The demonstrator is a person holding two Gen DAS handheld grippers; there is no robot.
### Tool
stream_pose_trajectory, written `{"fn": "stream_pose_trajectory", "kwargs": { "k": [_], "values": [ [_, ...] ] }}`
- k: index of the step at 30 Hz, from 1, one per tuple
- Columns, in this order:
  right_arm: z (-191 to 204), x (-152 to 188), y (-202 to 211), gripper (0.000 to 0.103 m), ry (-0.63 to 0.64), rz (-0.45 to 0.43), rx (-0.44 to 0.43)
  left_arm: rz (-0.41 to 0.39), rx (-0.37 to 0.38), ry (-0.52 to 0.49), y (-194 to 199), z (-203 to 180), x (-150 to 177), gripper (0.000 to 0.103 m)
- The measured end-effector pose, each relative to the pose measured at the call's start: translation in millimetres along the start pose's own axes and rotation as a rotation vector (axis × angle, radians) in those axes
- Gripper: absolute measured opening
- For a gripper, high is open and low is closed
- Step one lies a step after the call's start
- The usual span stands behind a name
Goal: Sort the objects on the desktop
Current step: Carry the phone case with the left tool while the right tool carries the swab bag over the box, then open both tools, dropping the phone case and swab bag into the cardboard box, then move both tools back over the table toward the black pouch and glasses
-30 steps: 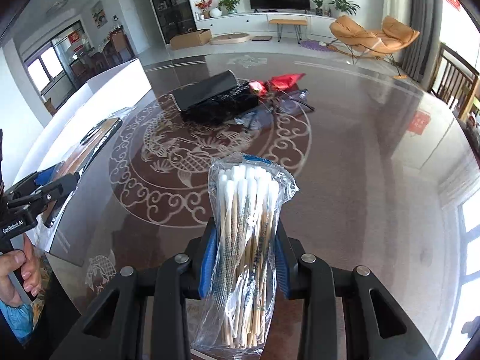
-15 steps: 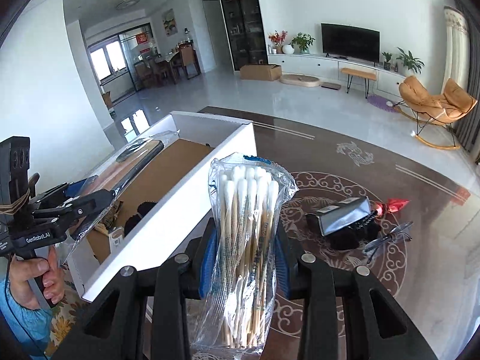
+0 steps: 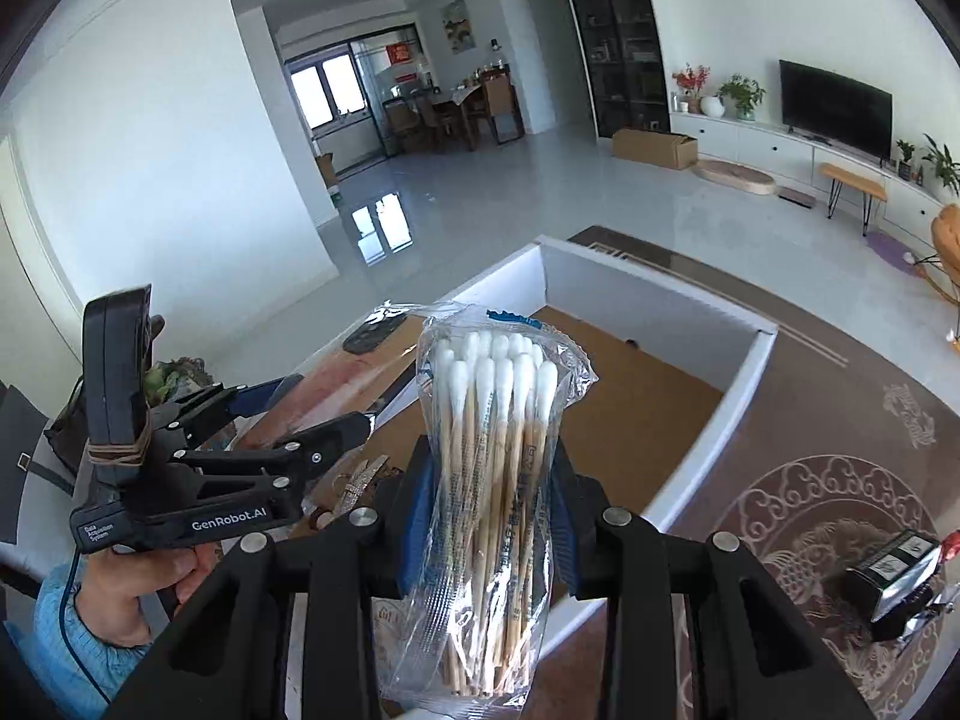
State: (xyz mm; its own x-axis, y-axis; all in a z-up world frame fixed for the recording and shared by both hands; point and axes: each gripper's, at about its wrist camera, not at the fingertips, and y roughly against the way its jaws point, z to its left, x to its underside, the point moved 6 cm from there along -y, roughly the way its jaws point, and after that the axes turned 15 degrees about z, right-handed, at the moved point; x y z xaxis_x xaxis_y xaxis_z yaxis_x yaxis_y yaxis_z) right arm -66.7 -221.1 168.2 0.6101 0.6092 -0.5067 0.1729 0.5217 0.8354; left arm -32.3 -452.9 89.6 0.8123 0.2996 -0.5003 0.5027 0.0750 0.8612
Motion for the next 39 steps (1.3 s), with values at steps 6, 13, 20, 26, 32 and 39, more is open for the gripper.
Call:
{"fn": "stream_pose_trajectory", "kwargs": {
  "k": [6, 13, 20, 26, 32, 39],
  "values": [
    [3, -14, -87, 0.035, 0.013, 0.1, 0.09, 0.1, -0.008, -0.007, -48, 8, -9, 0.076],
    [-5, -9, -141, 0.053, -0.029, 0.197, 0.039, 0.258, -0.02, 0.047, -90, 14, 5, 0.076],
    [-17, 3, -109, 0.064, -0.041, 0.074, -0.006, 0.213, -0.038, 0.06, -62, 13, 11, 0.076],
    [-45, 48, -22, 0.089, -0.037, -0.115, 0.064, 0.117, 0.005, -0.034, -21, -49, 8, 0.076],
    [-147, 172, 21, 0.09, -0.122, -0.1, 0.292, 0.065, 0.142, -0.233, 16, -174, 28, 0.077],
    [-278, 325, 53, 0.09, -0.417, 0.032, 0.47, 0.145, 0.295, -0.432, -19, -321, 116, 0.103]
  ]
}}
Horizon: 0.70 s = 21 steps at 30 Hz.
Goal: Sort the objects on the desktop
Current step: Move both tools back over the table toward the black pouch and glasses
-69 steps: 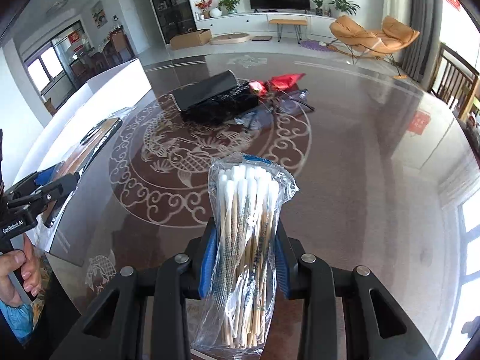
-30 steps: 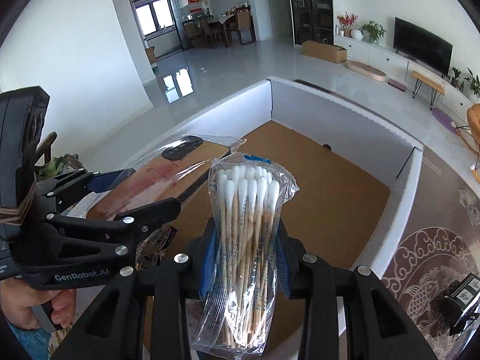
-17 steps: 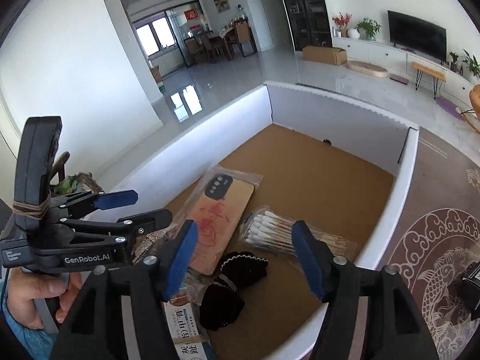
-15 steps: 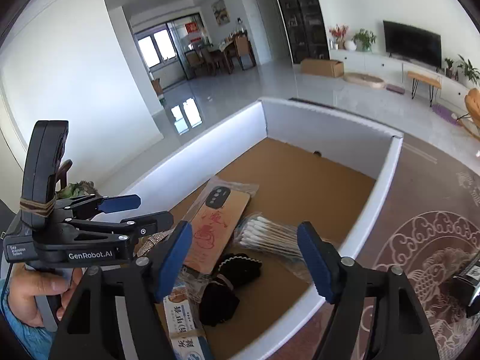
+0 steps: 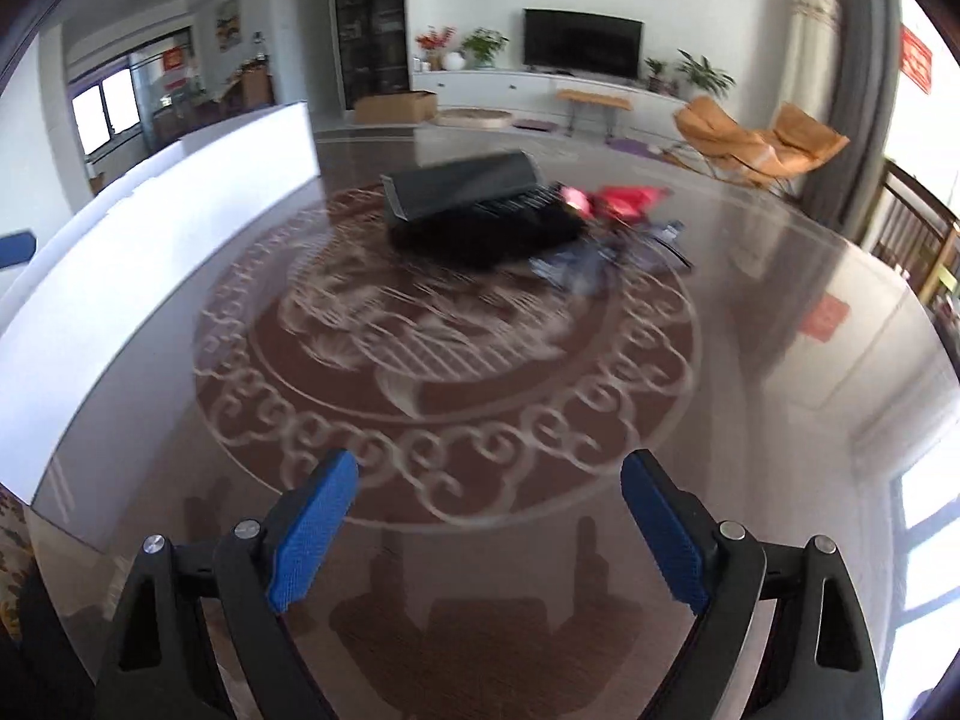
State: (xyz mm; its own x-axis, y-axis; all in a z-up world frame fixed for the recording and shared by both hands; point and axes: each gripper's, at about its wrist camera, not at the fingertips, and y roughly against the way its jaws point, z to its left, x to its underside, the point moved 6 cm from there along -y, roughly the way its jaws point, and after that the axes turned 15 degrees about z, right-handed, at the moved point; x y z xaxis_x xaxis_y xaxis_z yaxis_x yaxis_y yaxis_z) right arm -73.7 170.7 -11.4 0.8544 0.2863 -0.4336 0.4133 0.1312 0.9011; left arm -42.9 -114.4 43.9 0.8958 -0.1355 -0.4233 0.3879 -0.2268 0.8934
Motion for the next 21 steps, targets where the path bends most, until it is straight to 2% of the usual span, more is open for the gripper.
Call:
{"fn": "stream_pose_trajectory", "kwargs": {
  "k": [3, 7, 9, 11, 15, 21],
  "values": [
    [-37, 22, -3, 0.09, -0.069, 0.037, 0.044, 0.07, -0.007, -0.017, -57, -30, 4, 0.103],
    [-68, 24, 2, 0.09, -0.168, 0.045, 0.014, 0.086, -0.056, -0.027, -102, -45, 1, 0.103],
    [-73, 25, 2, 0.091, -0.204, 0.04, 0.003, 0.09, -0.089, -0.034, -113, -45, -4, 0.103],
    [-74, 25, 2, 0.091, -0.227, 0.043, 0.031, 0.099, -0.11, -0.042, -123, -47, -11, 0.103],
    [-71, 23, 5, 0.091, -0.228, 0.025, 0.043, 0.115, -0.149, -0.062, -136, -54, -19, 0.103],
    [-78, 29, 5, 0.091, -0.267, 0.027, 0.016, 0.122, -0.133, -0.079, -141, -62, -31, 0.103]
  ]
}}
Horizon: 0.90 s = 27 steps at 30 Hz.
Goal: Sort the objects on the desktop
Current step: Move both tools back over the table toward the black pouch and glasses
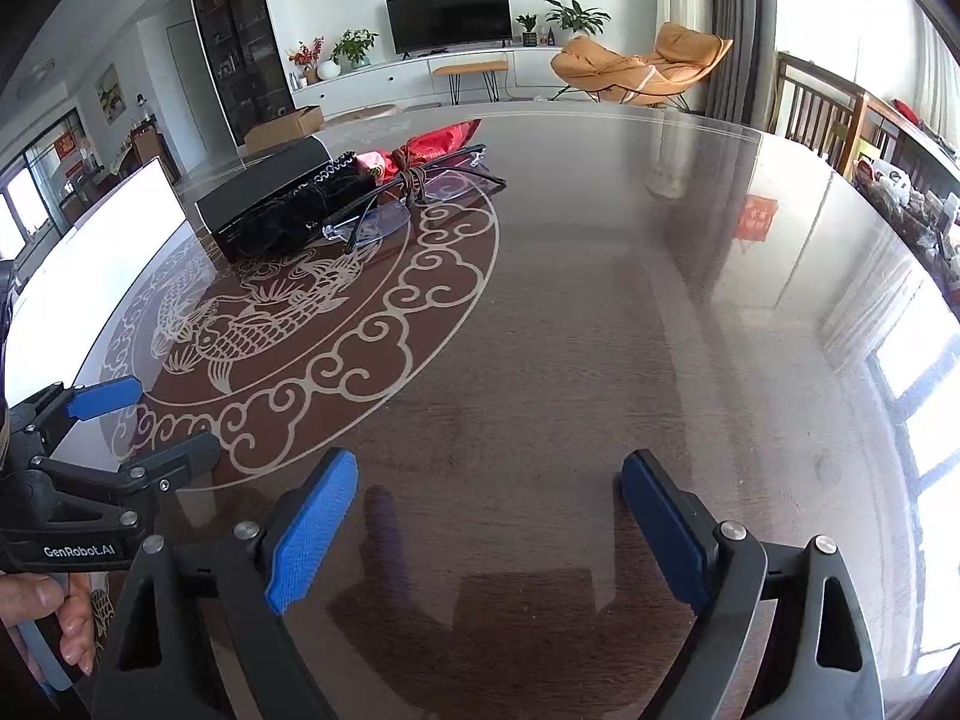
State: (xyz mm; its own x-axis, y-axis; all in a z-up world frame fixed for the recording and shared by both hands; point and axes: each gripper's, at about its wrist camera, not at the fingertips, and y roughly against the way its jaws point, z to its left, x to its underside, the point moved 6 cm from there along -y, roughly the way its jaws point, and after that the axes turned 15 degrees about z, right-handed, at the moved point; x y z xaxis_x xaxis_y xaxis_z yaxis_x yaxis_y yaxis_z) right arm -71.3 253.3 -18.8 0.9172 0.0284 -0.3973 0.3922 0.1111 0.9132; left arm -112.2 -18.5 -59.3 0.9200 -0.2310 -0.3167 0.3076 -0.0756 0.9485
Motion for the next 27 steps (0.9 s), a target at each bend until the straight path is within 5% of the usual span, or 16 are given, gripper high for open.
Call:
{"fn": "stream_pose_trajectory", "kwargs": {
  "k": [15, 22, 27],
  "values": [
    [3, -2, -2, 0.093, 0.007, 0.006, 0.009, -0.005, 0.005, -0.003, -11, 8, -21, 0.103],
    [-3, -22, -5, 0.096, -0.026, -0.005, -0.098, -0.007, 0.007, -0.001, -11, 9, -19, 0.103],
    [3, -72, -22, 0.096, -0.097, 0.034, -0.196, -0.007, 0.006, -0.001, -11, 9, -19, 0.103]
  ]
}}
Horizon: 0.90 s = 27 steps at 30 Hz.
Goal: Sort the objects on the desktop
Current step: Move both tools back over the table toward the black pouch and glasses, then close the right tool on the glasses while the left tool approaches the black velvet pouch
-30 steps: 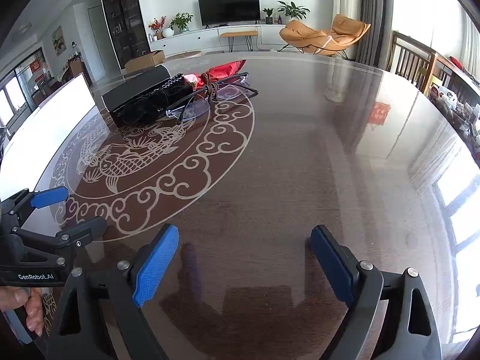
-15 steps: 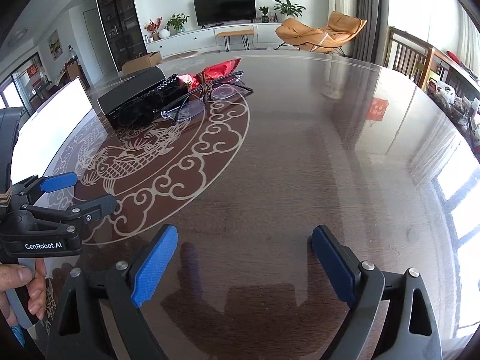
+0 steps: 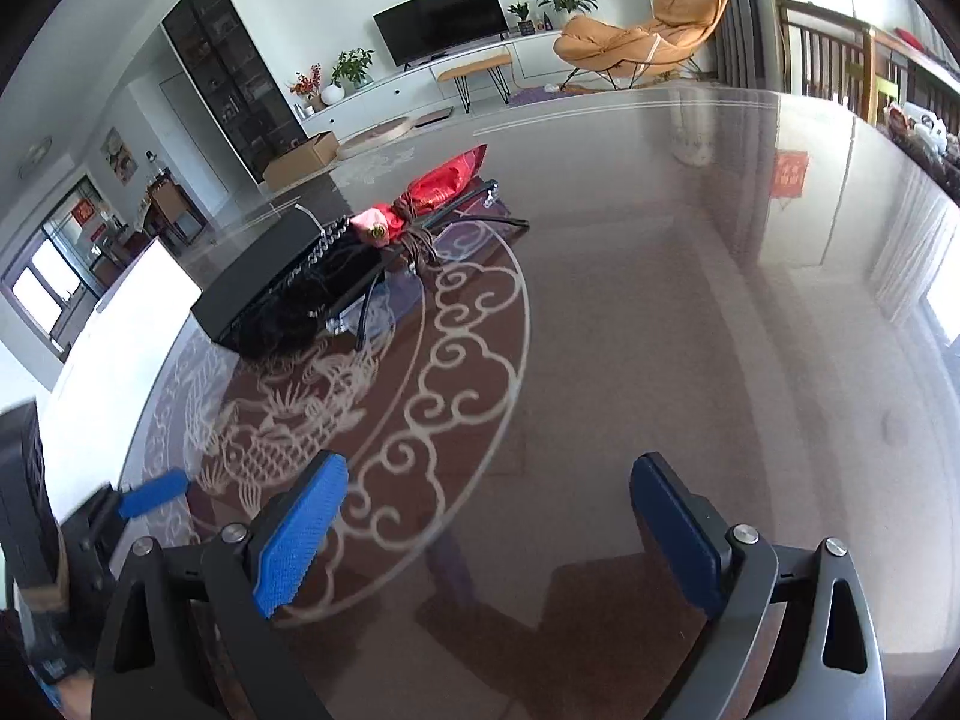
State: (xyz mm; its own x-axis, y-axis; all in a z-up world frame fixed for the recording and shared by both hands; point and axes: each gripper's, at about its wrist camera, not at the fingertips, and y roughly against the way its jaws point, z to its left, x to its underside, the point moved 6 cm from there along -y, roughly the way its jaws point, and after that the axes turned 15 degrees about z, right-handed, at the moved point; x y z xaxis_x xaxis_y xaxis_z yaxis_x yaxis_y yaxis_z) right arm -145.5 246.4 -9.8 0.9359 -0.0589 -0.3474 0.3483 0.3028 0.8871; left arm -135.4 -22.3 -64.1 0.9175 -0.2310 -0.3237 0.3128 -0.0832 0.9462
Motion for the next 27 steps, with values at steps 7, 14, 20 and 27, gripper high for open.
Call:
{"fn": "stream_pose_trajectory", "kwargs": {
  "k": [7, 14, 20, 27],
  "values": [
    [35, -96, -36, 0.096, -0.046, 0.087, 0.017, 0.0, 0.0, 0.0, 0, 0, 0, 0.103],
    [74, -127, -69, 0.096, 0.007, 0.165, 0.078, -0.001, 0.001, 0.001, 0, 0, 1, 0.103],
    [103, -101, -71, 0.096, 0.28, 0.214, 0.113, -0.002, 0.003, 0.002, 1, 1, 1, 0.103],
    [63, -64, -53, 0.094, 0.324, 0.245, 0.232, -0.001, -0.002, 0.003, 2, 1, 2, 0.103]
  ]
}}
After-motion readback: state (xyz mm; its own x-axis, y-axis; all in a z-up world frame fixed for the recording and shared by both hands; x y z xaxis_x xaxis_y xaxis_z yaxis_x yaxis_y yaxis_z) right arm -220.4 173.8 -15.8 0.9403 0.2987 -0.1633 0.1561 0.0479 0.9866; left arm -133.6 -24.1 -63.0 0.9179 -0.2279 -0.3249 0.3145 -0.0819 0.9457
